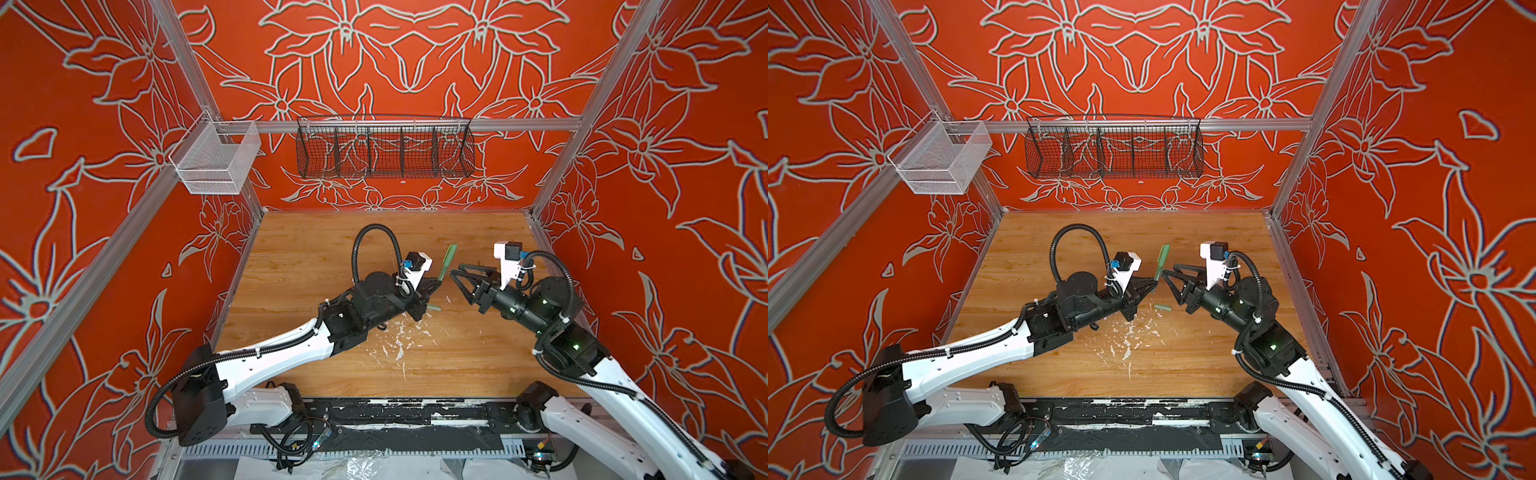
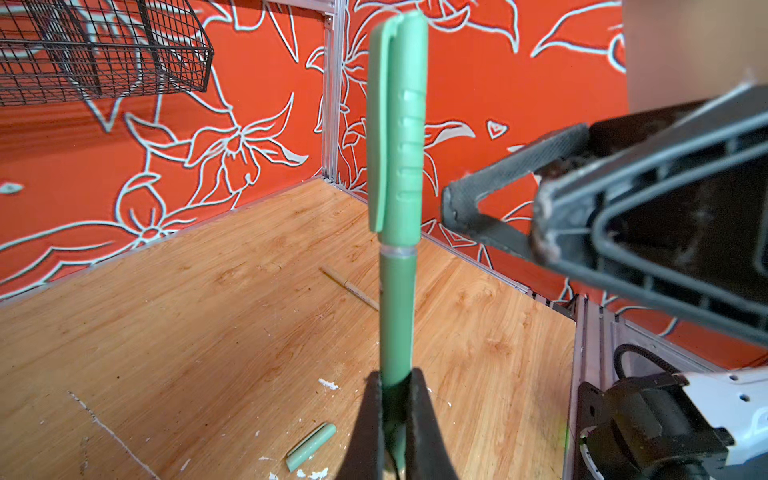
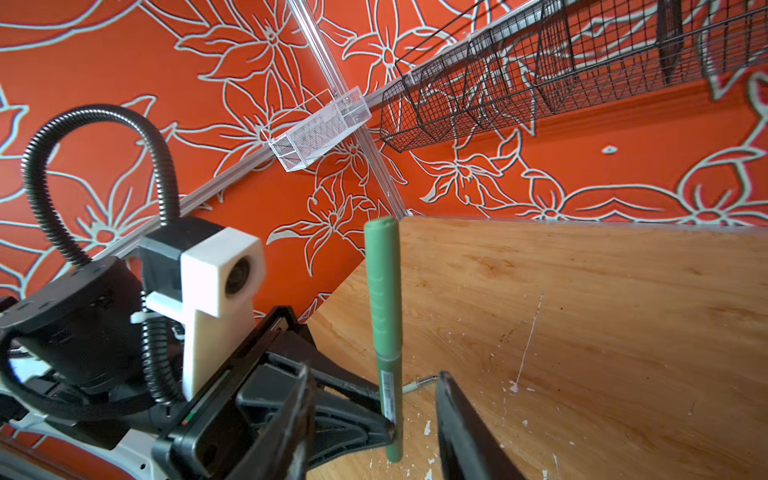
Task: Insert the pens into the pen caps
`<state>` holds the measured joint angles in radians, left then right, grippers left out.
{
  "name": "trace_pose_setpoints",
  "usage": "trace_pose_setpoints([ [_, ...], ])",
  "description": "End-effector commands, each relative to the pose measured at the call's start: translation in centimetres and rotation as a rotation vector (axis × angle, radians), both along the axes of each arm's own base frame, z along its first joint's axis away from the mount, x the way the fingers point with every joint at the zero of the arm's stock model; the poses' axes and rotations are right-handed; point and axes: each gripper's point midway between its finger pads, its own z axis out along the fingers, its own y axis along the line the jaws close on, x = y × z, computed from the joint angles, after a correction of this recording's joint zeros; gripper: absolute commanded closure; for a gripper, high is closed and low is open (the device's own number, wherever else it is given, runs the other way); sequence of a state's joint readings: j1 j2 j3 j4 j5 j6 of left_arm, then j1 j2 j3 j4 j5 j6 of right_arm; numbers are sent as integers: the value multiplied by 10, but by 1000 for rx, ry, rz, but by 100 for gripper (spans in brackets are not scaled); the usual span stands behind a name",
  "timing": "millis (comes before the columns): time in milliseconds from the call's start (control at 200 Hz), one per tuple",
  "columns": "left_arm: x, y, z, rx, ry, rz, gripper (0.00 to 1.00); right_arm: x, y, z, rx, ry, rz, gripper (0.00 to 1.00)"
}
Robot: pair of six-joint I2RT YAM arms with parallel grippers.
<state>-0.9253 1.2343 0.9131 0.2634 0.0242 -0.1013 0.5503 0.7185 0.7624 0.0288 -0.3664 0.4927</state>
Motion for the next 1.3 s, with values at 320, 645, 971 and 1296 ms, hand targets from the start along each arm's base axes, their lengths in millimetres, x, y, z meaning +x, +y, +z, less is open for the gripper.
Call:
trace_pose_setpoints([
  [320,-6,4,9,-32,-9,-17,100,1,27,1,0,27,140,64],
  [645,-5,1,8,-28,-4,-21,100,0,29,0,15,30,153,72],
  [971,-4,1,8,-32,-5,-21,100,3,32,3,23,37,159,86],
  [1296,-1,4,7,-18,23,6,81,3,34,3,-16,28,168,100],
])
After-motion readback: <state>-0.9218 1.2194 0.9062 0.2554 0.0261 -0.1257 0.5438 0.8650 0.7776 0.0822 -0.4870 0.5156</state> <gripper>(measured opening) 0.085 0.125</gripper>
